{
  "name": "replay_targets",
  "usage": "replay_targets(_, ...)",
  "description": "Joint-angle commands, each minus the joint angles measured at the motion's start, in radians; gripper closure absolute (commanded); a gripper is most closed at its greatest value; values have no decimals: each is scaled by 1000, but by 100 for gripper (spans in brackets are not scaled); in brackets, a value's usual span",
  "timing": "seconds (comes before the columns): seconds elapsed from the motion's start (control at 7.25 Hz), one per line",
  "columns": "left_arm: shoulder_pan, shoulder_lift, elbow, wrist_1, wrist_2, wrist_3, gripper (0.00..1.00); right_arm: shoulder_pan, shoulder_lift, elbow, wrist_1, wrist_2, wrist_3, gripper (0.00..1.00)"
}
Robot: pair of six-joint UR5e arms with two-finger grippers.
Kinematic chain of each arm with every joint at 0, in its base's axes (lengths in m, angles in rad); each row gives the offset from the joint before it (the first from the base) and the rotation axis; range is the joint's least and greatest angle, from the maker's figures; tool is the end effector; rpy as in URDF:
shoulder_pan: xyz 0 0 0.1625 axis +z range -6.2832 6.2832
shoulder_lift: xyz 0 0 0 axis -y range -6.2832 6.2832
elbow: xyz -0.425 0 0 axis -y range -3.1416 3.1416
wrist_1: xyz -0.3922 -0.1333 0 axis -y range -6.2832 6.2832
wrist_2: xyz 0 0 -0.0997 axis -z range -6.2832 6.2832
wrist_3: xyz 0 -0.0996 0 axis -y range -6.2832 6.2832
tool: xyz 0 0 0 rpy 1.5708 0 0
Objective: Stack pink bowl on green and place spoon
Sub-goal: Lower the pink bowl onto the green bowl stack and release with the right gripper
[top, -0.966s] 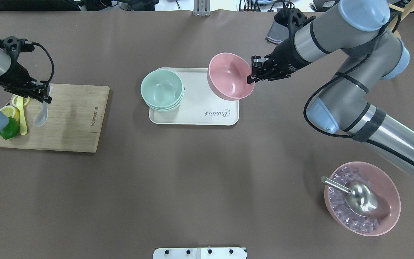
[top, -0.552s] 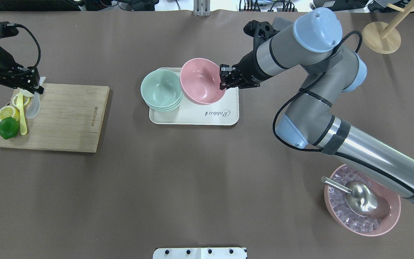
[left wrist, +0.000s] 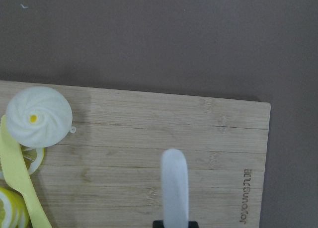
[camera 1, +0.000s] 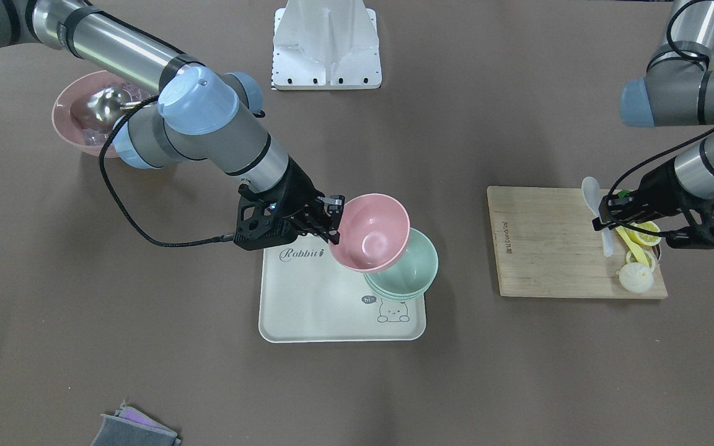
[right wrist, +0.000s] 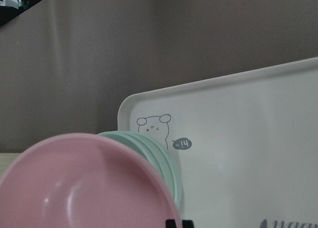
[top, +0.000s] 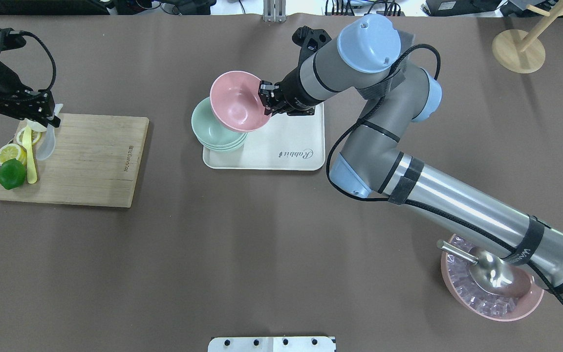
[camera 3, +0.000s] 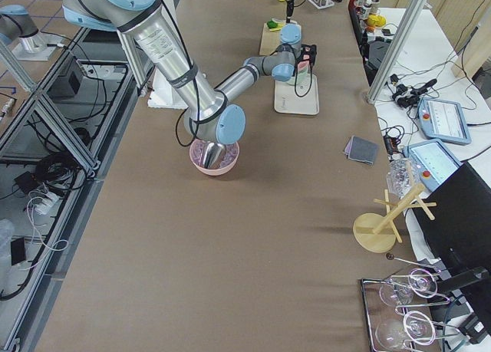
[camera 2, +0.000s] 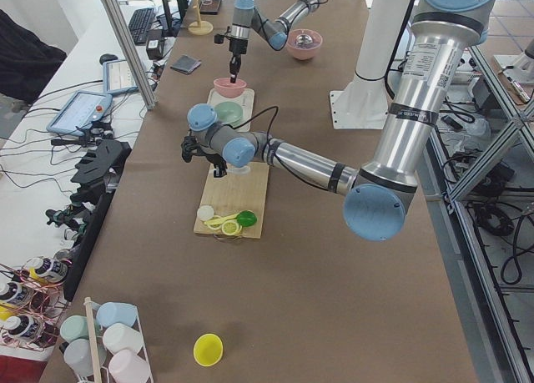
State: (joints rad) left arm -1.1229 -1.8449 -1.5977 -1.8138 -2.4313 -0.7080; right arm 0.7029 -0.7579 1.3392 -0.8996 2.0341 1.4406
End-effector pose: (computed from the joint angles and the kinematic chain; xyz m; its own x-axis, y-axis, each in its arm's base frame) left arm 0.2114 -0.5735 0.4593 0.5584 -0.0183 -0.8294 -0.0098 0.9995 -0.0287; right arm -0.5166 -0.5540 0.1725 0.2698 0.0764 0.9599 -0.2213 0.9751 -0.0154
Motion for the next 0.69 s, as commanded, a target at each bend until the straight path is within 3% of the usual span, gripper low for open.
replay_targets(0.0,0,-2,4,1,0,2,100,-32,37,-64,30,-72,4,100)
replay_targets(0.55,2,-2,19,-7,0,12,100,-60,95,-127,30,-103,4,100)
